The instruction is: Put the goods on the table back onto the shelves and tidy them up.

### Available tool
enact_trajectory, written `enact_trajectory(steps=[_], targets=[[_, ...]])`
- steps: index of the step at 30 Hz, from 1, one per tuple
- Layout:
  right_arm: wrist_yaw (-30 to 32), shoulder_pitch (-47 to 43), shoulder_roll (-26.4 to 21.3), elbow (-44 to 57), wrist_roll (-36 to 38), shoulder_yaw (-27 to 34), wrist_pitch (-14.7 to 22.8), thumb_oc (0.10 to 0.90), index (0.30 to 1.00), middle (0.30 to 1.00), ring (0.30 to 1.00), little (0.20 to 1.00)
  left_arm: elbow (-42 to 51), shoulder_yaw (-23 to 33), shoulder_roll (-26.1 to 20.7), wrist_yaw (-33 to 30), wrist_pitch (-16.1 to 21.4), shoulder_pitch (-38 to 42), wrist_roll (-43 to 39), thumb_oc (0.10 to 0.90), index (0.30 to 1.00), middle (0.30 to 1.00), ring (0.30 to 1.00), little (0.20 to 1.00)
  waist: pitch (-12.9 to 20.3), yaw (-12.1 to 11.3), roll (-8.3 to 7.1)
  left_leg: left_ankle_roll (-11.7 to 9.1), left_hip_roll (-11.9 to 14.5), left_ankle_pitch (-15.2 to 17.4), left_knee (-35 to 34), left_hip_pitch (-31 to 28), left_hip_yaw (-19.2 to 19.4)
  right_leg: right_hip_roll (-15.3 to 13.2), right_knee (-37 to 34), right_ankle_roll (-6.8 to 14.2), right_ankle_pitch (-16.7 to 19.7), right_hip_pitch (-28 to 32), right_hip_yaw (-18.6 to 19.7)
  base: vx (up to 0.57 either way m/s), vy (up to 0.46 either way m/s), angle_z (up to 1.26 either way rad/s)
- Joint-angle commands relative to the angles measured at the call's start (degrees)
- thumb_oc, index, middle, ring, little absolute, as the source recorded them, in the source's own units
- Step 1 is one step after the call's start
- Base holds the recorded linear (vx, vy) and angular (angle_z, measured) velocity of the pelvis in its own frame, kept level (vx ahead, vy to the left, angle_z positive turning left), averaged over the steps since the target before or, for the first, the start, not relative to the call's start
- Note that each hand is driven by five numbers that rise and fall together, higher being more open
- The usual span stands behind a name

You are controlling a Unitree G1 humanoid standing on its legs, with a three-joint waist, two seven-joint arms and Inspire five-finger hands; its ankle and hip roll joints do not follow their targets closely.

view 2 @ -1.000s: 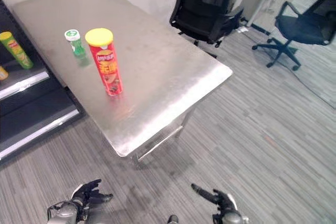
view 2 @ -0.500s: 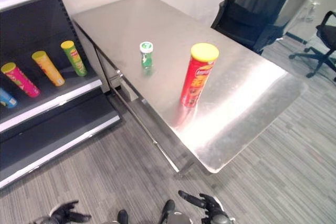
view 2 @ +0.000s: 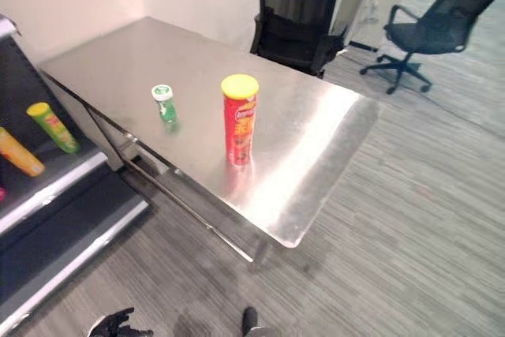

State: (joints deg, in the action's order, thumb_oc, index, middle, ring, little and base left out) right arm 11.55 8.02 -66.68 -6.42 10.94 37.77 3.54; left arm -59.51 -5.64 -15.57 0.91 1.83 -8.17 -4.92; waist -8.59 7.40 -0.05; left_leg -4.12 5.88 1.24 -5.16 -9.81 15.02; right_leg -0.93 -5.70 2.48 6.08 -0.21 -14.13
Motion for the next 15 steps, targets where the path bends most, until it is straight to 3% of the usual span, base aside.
enact_trajectory(steps=[1,7,15], targets=[[-8.9,-4.5,3.8,-2.1,10.3,-8.7,10.5,0.800,0.900,0.900,0.900,0.900,1.9,-1.4,-4.2,1.8,2.8,3.7,2.1,0.800,0.900,0.900,0.900,0.900,1.4,-4.1,-2.53,-1.7,0.0,0.5,0.2,1.7,-0.8,-8.6,0.9,8.8,-0.4,3.6,-1.8,0.03,-0.003,-0.13],[-17.6,-12.4,1.1,6.1,19.8,-18.1,10.9,0.800,0.900,0.900,0.900,0.900,2.2,-4.1,-3.7,3.4,3.6,3.6,3.0,0.800,0.900,0.900,0.900,0.900,2.3,-5.3,-3.07,-2.1,0.3,0.4,0.2,1.5,0.0,-8.8,0.7,8.9,0.0,3.8,-2.2,0.01,-0.006,0.06],[-19.4,-17.3,0.6,7.5,20.2,-24.6,10.1,0.800,0.900,0.900,0.900,0.900,2.2,-4.7,-3.4,3.3,3.9,3.6,3.6,0.800,0.900,0.900,0.900,0.900,2.8,-6.4,-2.97,-2.2,0.2,0.4,0.2,1.7,-0.6,-9.3,0.7,9.0,-0.2,4.7,-3.4,0.01,-0.003,0.05]])
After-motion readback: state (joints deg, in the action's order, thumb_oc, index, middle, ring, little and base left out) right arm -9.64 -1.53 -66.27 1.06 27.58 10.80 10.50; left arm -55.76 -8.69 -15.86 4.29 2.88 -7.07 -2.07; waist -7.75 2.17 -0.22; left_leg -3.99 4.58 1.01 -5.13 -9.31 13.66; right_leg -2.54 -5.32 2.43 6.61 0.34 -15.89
